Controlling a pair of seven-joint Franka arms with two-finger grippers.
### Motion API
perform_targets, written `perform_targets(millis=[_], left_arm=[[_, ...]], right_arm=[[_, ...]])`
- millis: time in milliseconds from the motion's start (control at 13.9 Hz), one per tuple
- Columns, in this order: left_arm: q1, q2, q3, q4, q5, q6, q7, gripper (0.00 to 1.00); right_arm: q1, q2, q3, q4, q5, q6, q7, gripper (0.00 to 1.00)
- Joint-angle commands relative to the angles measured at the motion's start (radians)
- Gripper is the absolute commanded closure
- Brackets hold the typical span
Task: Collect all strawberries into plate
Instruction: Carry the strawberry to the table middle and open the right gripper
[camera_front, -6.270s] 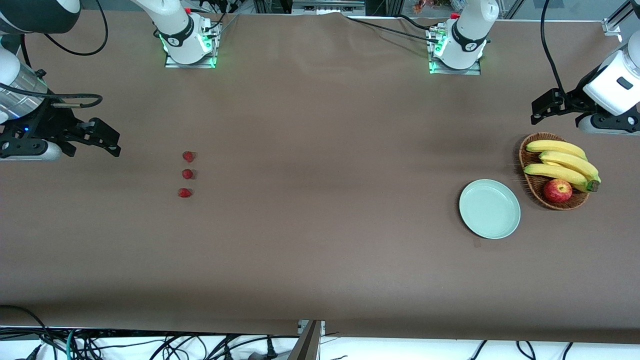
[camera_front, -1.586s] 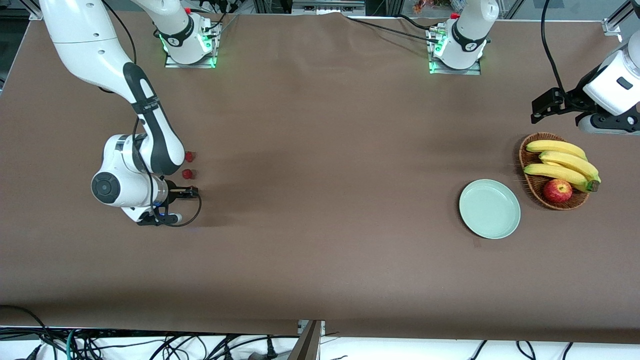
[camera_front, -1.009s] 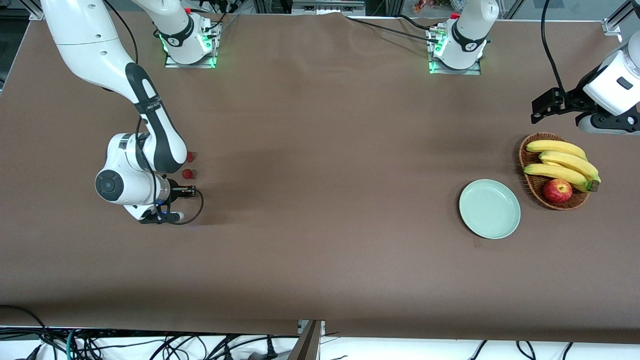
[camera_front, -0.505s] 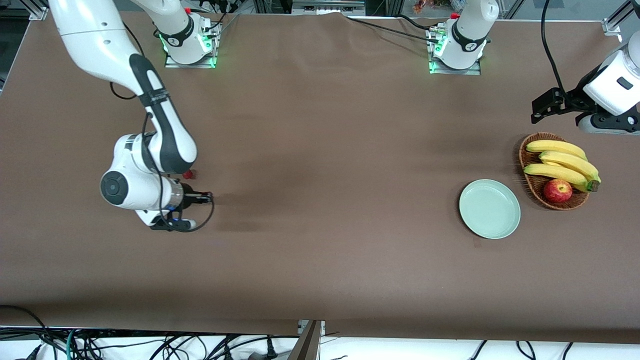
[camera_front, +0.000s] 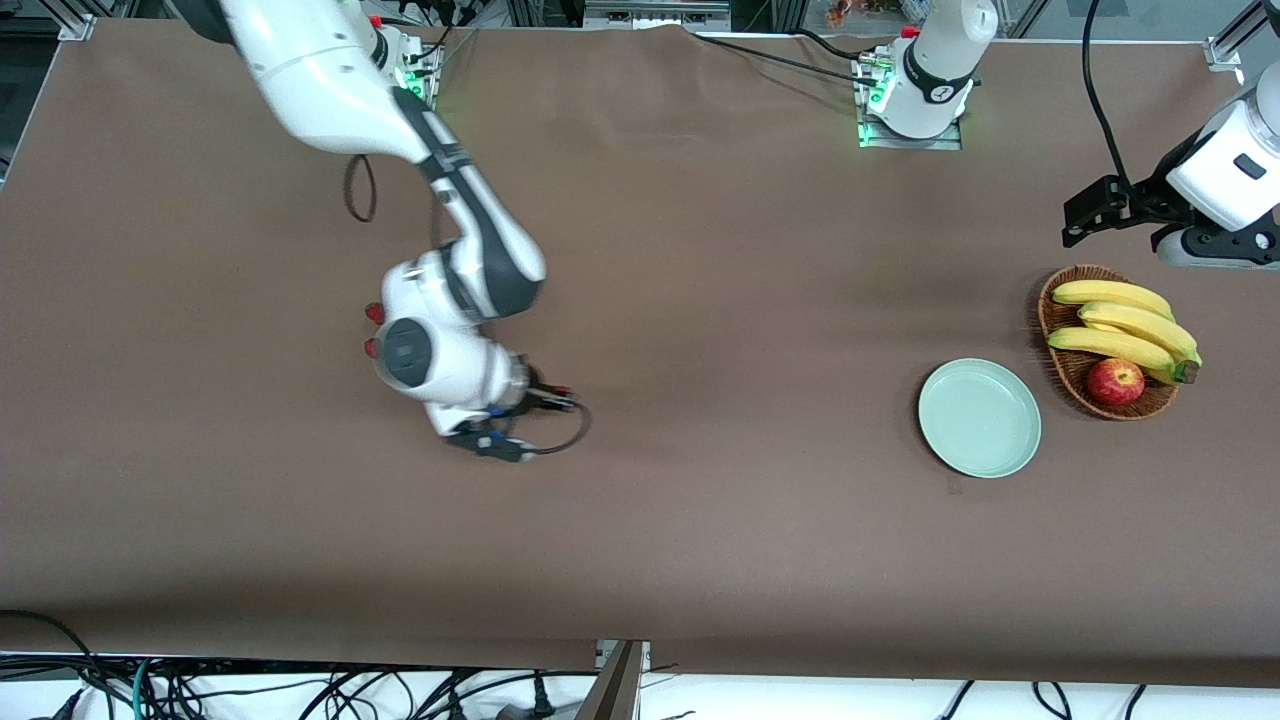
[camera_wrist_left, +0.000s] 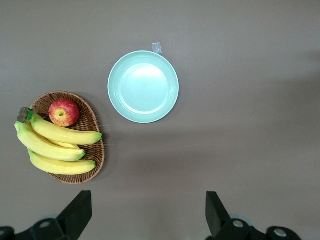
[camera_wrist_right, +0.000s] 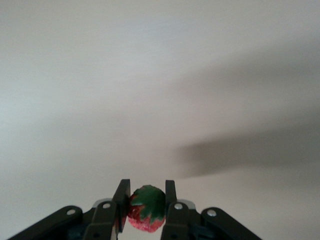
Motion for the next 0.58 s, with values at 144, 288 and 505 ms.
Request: perform_targets(millis=[144, 288, 505], left_arm=[[0.001, -0.007, -0.003, 0.008, 0.016, -0.014, -0.007, 0.0], [0.001, -0.005, -0.003, 0.008, 0.016, -0.024, -0.007, 0.0], [0.001, -0.005, -0.001, 0.008, 0.016, -0.025, -0.008, 0.0]], right_arm=[[0.236, 0.2, -0.008, 0.175, 0.023, 0.345, 0.339, 0.84], [0.336, 0.288, -0.01, 0.247, 0.021, 0.479, 0.463, 0.82], [0.402, 0.339, -0.01, 0.289, 0.021, 0.613, 0.574, 0.75]])
